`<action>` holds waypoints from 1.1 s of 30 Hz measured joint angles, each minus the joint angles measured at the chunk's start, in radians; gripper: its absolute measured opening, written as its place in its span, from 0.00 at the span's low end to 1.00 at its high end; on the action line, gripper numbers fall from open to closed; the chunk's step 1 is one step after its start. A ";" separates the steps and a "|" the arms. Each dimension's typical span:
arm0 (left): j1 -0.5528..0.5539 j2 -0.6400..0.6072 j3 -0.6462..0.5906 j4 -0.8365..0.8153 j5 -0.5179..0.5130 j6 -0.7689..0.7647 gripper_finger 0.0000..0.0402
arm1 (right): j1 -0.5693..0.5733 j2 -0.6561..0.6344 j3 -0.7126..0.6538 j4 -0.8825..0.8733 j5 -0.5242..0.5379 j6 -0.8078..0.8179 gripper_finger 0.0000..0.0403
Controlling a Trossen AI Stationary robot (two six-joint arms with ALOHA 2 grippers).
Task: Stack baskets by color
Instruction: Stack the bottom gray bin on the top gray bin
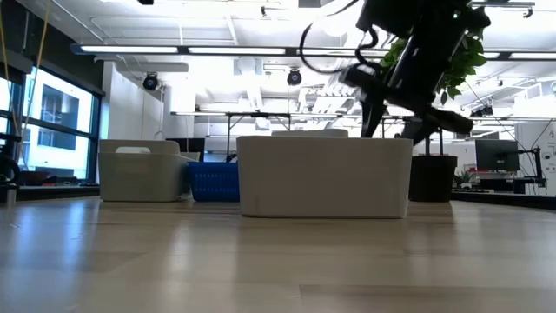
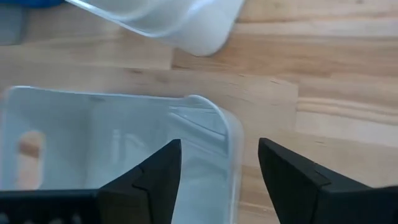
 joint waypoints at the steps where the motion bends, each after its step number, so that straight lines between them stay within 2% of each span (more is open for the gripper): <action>1: 0.000 0.000 0.000 -0.005 0.000 -0.004 0.00 | 0.000 -0.014 0.000 0.000 0.004 -0.013 0.50; 6: 0.000 0.000 0.000 -0.012 0.000 -0.006 0.00 | 0.000 -0.121 0.000 -0.002 0.030 -0.079 0.50; 11: 0.000 0.000 0.000 -0.011 0.000 -0.006 0.00 | 0.005 -0.258 0.000 0.000 0.057 -0.226 0.50; 17: 0.000 0.000 0.000 -0.004 0.000 -0.006 0.00 | 0.019 -0.427 0.000 0.054 0.105 -0.542 0.50; 22: 0.000 0.000 0.000 0.003 0.001 -0.035 0.00 | 0.018 -0.526 0.000 0.254 0.099 -0.887 0.50; 27: 0.000 0.000 0.000 0.020 0.039 -0.084 0.00 | 0.017 -0.562 0.000 0.459 0.002 -1.245 0.50; 33: 0.000 0.000 -0.001 0.083 0.067 -0.067 0.00 | 0.016 -0.564 0.000 0.557 -0.109 -1.330 0.50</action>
